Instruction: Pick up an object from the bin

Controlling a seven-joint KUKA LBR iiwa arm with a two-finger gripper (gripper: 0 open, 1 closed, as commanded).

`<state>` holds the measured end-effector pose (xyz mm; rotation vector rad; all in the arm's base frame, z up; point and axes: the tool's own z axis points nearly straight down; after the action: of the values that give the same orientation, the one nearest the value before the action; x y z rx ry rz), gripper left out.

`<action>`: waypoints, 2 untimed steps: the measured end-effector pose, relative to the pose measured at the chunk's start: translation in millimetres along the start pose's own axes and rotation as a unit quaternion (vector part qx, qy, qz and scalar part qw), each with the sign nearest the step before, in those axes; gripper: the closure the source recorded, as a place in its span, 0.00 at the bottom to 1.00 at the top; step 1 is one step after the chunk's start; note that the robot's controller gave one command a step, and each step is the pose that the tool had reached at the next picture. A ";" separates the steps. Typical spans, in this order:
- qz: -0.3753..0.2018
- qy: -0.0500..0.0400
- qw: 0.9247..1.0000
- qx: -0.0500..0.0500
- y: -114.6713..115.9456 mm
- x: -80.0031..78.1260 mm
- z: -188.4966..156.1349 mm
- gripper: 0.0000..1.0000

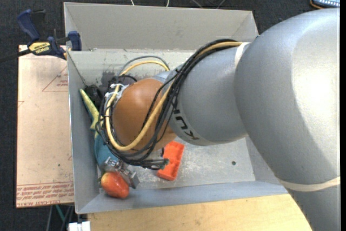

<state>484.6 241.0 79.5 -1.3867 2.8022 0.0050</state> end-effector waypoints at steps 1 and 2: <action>0.001 -0.002 1.000 0.000 0.1 -1.1 -15.0 1.00; 0.001 0.000 1.000 -0.001 1.0 -0.7 -50.5 1.00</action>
Offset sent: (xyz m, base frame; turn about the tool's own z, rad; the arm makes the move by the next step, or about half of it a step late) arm 0.0005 0.0005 0.0719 0.0006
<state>483.6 241.6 130.1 -1.3838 2.8048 0.0079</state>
